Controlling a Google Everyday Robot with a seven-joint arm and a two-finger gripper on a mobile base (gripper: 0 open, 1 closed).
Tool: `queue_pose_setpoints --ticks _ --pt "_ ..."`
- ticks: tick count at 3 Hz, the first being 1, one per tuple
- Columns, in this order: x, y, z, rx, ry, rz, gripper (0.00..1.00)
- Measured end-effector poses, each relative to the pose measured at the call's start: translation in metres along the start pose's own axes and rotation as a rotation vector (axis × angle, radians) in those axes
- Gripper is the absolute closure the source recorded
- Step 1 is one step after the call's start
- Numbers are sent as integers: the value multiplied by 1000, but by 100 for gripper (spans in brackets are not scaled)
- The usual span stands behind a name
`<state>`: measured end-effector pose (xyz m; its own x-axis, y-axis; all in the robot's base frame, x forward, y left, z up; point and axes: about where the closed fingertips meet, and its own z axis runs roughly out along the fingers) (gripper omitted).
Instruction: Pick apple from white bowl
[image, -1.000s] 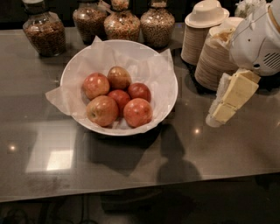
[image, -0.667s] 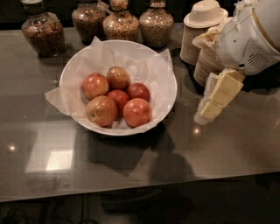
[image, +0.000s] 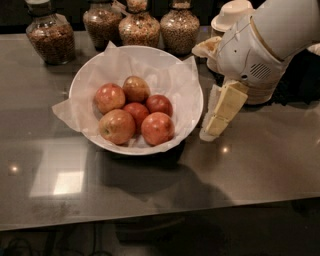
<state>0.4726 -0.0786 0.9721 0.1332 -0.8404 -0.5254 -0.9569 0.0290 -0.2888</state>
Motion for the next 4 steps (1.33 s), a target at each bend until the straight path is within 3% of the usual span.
queue_pose_setpoints --ticks 1,4 --pt "1 -1 -2 9 -13 15 0" --pt "-49 -10 30 -62 -111 -98 3"
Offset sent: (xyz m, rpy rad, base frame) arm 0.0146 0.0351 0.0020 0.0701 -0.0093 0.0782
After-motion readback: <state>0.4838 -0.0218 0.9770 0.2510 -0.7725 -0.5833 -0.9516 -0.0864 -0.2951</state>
